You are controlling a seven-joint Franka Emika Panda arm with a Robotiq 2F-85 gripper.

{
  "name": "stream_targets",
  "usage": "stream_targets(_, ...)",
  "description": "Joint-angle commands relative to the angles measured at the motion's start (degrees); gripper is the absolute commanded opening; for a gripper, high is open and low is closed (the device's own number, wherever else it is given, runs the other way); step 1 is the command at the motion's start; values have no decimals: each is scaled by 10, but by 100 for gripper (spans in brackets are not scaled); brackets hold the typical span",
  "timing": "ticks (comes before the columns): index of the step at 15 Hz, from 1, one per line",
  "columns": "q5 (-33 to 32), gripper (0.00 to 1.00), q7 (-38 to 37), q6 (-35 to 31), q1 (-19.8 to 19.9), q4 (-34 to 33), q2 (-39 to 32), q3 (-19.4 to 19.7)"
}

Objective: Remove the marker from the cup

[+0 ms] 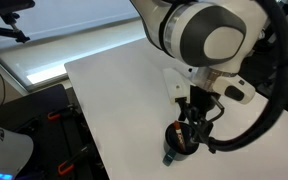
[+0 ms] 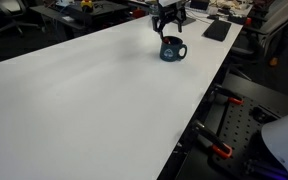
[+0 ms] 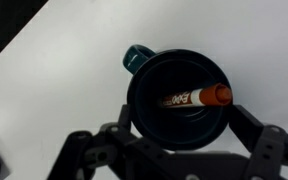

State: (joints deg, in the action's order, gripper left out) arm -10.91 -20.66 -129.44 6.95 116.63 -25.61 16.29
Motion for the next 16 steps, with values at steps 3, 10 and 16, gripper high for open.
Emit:
stream_targets(3, -21, 100, -18, 33, -10, 27, 46, 7)
stream_targets(10, -30, 100, -15, 56, -4, 34, 57, 1)
stream_targets(16, -8, 100, 26, 43, 6, 40, 45, -18)
